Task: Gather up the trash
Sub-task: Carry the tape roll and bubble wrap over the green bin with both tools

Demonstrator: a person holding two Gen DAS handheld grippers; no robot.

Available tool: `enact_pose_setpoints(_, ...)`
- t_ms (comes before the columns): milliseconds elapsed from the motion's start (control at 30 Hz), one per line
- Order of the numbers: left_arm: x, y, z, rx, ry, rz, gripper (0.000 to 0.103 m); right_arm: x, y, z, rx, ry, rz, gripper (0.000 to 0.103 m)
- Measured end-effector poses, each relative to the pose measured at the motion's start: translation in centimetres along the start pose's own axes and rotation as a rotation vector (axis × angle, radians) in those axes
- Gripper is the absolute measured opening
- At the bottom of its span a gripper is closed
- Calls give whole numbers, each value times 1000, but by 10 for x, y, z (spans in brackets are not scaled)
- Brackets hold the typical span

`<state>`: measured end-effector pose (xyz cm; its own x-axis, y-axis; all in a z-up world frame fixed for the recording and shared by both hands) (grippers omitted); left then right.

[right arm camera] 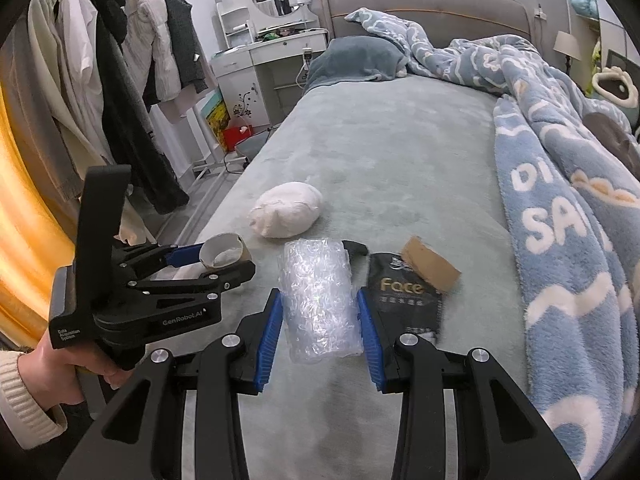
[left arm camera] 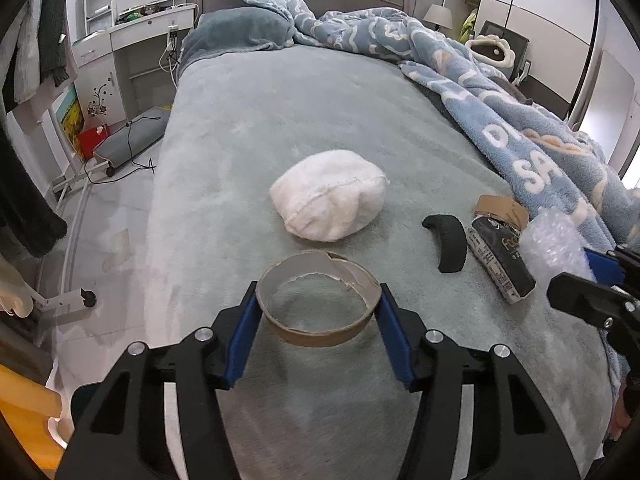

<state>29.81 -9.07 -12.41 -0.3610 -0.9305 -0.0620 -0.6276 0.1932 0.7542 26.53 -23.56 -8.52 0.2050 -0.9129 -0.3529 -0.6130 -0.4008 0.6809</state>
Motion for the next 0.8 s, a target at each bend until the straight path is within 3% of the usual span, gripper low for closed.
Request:
enact_pose_setpoints(433,-44,39,14,23,43,-30,59,-34,-3,9,4,11,-11,38)
enact_pose_setpoints(800,-98,64,45,-21,80,-100,59,-80,-17,17,-7,27,-62,38)
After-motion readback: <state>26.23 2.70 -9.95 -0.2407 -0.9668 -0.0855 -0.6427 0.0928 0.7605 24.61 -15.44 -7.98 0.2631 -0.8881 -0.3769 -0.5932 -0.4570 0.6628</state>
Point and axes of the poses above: each gripper's, at about its wrist camera, not at the fingertips, and y roughly against the way its jaws point, x to its right, z to its underside, the point moved 5 cm from there along -y, roughly the way its jaws point, and after that the axes turned 14 degrees about -y, right-handed, at the moved point
